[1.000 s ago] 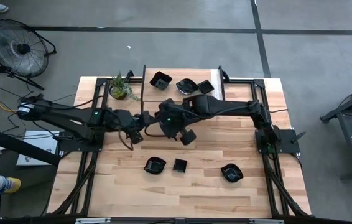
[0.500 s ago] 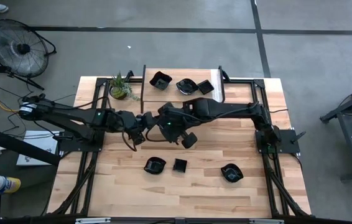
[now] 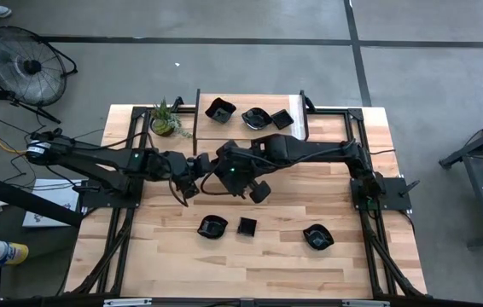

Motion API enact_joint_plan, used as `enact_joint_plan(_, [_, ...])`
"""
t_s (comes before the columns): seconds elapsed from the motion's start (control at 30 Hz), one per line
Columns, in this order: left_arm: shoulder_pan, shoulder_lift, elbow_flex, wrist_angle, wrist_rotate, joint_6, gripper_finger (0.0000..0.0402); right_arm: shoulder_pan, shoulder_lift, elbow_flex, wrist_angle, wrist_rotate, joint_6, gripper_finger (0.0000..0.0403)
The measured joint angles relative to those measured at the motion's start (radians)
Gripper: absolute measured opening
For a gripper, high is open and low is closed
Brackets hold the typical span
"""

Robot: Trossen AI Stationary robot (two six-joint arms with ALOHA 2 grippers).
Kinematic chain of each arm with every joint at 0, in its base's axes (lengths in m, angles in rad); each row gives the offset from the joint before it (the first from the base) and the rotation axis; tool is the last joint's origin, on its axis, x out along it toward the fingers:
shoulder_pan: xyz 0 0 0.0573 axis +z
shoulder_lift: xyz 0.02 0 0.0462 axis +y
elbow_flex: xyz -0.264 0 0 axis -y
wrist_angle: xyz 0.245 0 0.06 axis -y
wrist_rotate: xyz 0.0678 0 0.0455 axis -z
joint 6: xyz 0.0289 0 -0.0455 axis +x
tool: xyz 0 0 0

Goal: Pick & Place Mini shaped plates
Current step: Stack the black distorted square plate on top of the black distorted square plate on the shelf

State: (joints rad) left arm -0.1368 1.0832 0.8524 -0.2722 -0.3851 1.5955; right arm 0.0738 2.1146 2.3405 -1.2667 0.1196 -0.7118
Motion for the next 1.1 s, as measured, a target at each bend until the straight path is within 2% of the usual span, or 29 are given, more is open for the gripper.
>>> enact_joint_plan(0.27, [0.000,0.000,0.000,0.004,0.010,-0.008,0.0001,0.000,0.000,0.000,0.022,-0.044,-0.030,0.0004])
enact_joint_plan(0.47, [-0.001,-0.001,0.000,0.011,0.011,-0.029,0.0001,-0.001,-0.001,0.001,0.053,-0.052,-0.014,0.0068])
enact_joint_plan(0.57, [-0.001,-0.001,0.000,0.005,0.000,-0.030,0.0000,0.000,-0.009,0.001,0.072,0.002,-0.005,0.0108])
enact_joint_plan(0.73, [0.017,-0.002,0.000,-0.033,-0.079,-0.033,0.0000,0.016,-0.063,0.001,0.107,0.171,0.030,0.0154])
enact_joint_plan(0.9, [0.112,-0.004,0.000,-0.044,-0.059,-0.064,0.0000,0.033,-0.140,0.002,0.123,0.294,0.113,0.0169])
enact_joint_plan(1.1, [0.258,-0.004,0.002,-0.031,-0.042,-0.089,0.0000,0.025,-0.219,0.002,0.047,0.311,0.326,0.0169])
